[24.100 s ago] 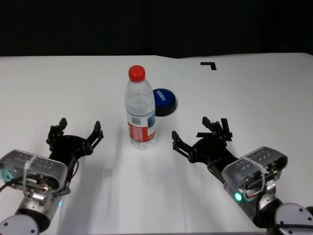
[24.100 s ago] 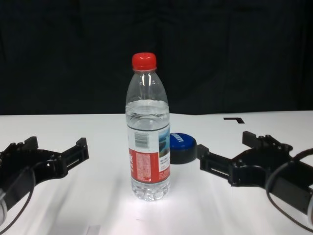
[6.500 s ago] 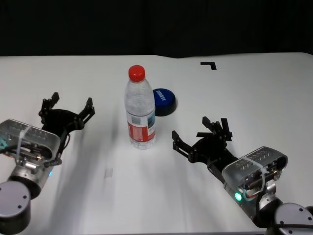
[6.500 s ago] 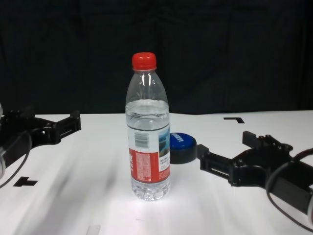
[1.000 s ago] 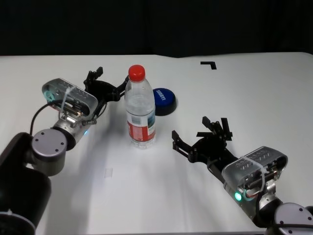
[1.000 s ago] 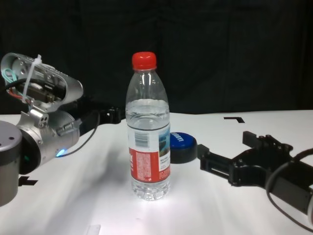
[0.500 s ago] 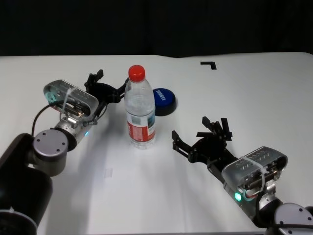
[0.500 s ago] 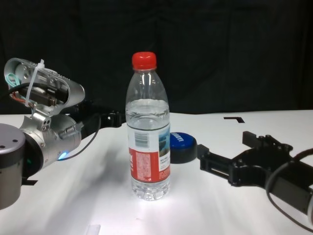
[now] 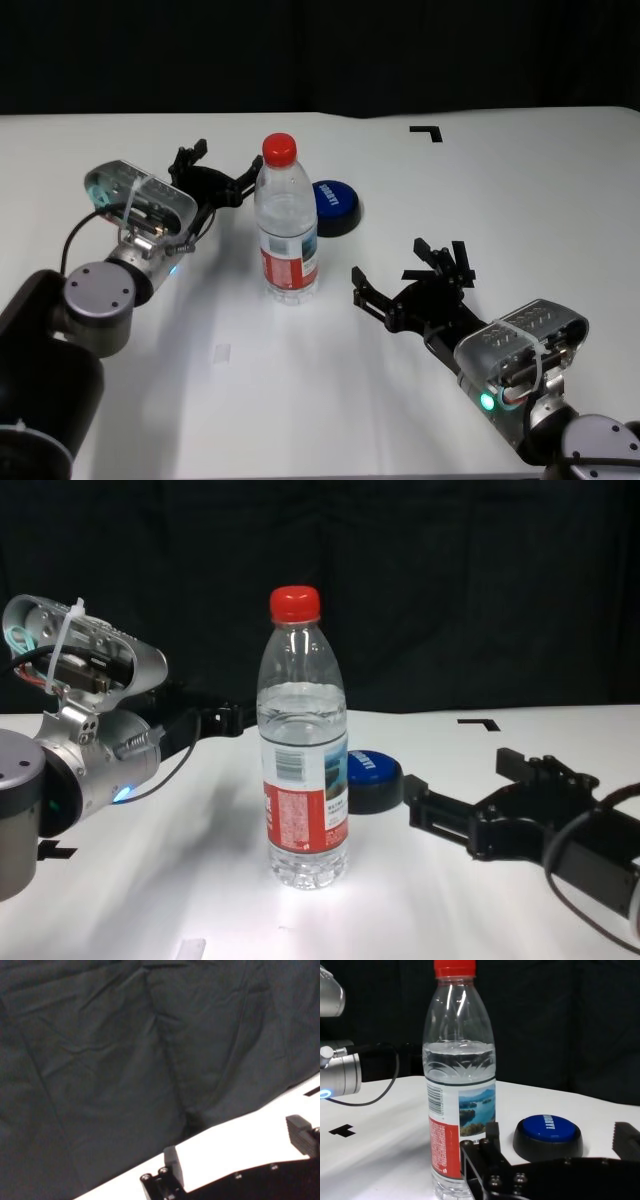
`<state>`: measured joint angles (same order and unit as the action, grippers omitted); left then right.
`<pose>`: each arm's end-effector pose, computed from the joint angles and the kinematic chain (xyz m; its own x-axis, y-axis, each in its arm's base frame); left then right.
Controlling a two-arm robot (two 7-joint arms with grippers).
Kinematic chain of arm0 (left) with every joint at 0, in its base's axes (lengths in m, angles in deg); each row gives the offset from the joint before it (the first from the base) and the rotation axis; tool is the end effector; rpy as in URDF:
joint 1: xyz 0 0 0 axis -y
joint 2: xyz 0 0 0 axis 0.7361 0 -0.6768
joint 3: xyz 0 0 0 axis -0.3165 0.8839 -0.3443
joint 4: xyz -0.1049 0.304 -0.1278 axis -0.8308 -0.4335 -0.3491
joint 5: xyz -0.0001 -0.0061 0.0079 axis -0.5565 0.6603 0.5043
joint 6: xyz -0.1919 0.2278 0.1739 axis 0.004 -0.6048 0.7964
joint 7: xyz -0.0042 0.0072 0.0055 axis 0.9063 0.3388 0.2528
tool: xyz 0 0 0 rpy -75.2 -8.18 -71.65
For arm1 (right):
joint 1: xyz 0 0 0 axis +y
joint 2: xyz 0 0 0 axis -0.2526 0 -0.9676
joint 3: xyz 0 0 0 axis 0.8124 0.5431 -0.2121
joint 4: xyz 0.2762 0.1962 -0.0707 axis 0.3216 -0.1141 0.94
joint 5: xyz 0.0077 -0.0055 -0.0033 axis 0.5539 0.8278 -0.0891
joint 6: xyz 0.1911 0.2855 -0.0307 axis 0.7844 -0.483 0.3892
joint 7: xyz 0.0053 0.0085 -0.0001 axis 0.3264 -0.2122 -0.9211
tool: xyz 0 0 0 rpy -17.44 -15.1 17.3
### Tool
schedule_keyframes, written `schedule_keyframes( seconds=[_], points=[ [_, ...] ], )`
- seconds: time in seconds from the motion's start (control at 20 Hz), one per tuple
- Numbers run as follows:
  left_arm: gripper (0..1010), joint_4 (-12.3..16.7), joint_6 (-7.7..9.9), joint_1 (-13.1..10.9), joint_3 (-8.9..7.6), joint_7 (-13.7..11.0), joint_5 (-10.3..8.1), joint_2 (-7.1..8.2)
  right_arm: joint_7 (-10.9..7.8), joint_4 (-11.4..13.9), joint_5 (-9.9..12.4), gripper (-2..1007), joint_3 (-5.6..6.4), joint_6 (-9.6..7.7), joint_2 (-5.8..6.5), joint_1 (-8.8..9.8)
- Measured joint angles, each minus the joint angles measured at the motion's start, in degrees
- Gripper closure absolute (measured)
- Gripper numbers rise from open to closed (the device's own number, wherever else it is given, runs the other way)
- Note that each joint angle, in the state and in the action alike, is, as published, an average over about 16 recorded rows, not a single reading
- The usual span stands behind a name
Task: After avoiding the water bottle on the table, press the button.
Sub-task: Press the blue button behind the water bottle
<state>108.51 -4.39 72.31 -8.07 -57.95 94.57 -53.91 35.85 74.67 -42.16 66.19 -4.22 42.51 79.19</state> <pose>0.5267 0.0092 -0.3477 0.3346 0.8775 0.3435 -0.9319 0.3622 -0.0175 0.3268 0.0474 -0.3415 0.4657 -0.8834 0.0528 0.8834 0.4676 0.0315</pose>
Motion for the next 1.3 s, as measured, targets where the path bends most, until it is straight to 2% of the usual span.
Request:
schedule_keyframes(
  seconds=[0.55,1.3],
  points=[
    [7,0.83,-0.22,-0.29,-0.81,0.61,0.22,0.79,0.01,0.00,0.00,2,0.00,0.00,0.00,0.00],
    [7,8.03,1.82,-5.13,-2.96,1.78,0.29,2.41,0.00,0.00,0.00,2,0.00,0.00,0.00,0.00]
  ],
)
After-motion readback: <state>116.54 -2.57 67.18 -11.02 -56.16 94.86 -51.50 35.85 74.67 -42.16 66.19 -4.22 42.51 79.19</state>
